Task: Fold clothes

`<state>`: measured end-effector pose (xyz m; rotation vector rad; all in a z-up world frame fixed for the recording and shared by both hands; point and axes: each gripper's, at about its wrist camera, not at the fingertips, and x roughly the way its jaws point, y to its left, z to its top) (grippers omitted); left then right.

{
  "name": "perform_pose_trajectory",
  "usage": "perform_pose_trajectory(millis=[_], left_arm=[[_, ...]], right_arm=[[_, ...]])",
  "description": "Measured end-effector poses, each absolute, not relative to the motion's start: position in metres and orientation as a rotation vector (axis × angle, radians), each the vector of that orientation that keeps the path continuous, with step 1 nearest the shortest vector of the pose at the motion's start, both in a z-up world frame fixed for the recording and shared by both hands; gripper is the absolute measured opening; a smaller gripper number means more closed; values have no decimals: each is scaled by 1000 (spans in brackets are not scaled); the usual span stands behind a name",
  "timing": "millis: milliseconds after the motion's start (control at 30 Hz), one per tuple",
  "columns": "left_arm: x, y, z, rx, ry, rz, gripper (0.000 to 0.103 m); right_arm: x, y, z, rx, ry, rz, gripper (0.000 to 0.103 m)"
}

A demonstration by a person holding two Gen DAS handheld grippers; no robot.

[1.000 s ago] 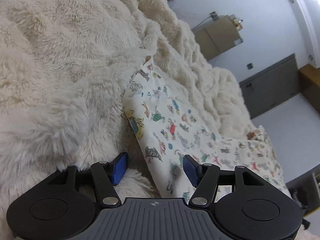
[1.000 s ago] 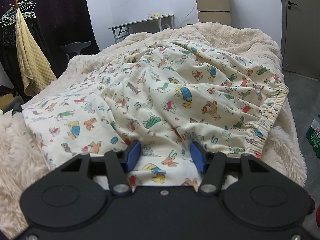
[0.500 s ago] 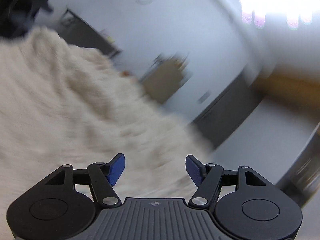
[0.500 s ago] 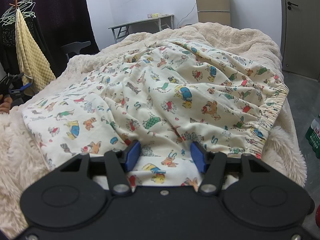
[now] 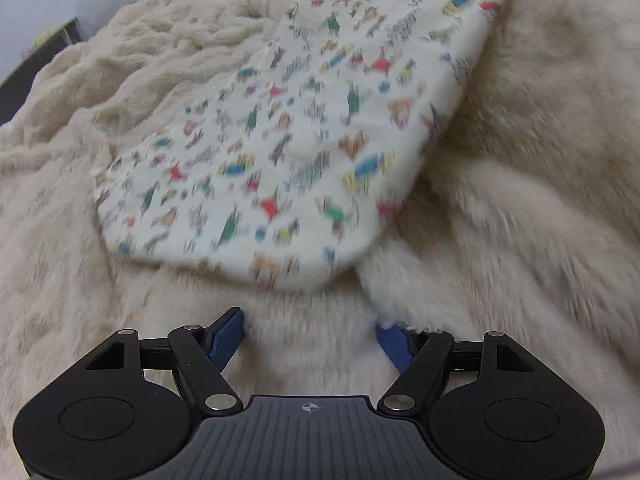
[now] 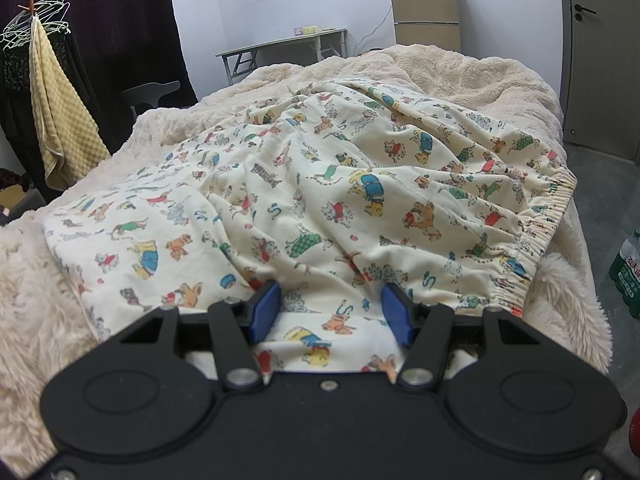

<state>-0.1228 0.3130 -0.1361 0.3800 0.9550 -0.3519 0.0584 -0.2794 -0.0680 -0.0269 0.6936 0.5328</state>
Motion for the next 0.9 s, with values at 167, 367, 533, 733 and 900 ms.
perform_pose_trajectory(millis=[167,367,533,733,900], left_arm=[[-118,315,-135,250,862,-323,68],[-105,321,-134,189,722,-173,68],[-88,316,-146,309,742,47,55],[-67,314,-158,399,772,157,39],[-65,320,-151,495,783,293,4]], right_arm=[[58,-281,-70,-19,688,538,57],[57,-280,-70,-21,686,536,57],[57,-280,-70,-22,685,535,57],[59,-280,-70,-22,683,535,57],[57,-280,-70,-24,681,533,58]])
